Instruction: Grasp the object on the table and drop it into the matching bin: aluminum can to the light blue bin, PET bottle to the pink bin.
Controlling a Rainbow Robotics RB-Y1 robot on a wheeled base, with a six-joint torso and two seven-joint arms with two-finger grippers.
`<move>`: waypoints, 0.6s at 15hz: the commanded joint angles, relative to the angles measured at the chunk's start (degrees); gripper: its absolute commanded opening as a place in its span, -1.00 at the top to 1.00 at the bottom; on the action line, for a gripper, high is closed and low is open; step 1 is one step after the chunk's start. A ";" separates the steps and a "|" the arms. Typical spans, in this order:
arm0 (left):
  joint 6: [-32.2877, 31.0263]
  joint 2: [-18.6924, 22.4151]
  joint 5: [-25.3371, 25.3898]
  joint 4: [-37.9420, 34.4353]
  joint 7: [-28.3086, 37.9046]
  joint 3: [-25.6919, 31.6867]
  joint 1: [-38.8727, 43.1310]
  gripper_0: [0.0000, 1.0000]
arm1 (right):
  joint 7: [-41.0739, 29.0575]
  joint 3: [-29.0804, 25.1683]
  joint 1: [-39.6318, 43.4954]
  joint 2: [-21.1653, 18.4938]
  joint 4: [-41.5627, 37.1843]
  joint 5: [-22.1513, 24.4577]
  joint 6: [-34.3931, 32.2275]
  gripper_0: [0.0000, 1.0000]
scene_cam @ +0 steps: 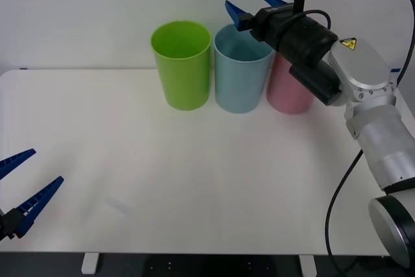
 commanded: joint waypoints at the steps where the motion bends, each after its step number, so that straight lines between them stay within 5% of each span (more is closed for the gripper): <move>1: 0.00 0.00 0.00 0.00 0.00 0.00 0.00 -1.00 | 0.24 -0.08 0.96 -0.20 -0.82 -0.36 -1.01 -1.00; 9: 0.00 0.00 0.00 0.00 0.00 0.00 0.00 -1.00 | -0.55 -0.08 14.58 -4.24 -18.66 -0.71 -4.70 -1.00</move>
